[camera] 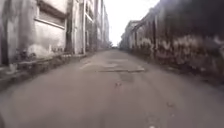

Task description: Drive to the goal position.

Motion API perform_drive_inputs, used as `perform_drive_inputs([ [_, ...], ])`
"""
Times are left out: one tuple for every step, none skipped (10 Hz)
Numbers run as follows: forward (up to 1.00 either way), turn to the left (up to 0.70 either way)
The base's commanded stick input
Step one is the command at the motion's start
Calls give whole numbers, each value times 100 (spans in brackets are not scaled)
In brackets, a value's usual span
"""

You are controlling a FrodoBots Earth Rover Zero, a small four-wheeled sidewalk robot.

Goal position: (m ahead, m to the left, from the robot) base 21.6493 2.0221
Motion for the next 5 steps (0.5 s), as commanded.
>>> perform_drive_inputs([
  [50, 0],
  [50, 0],
  [50, 0],
  [50, 0],
  [50, 0],
])
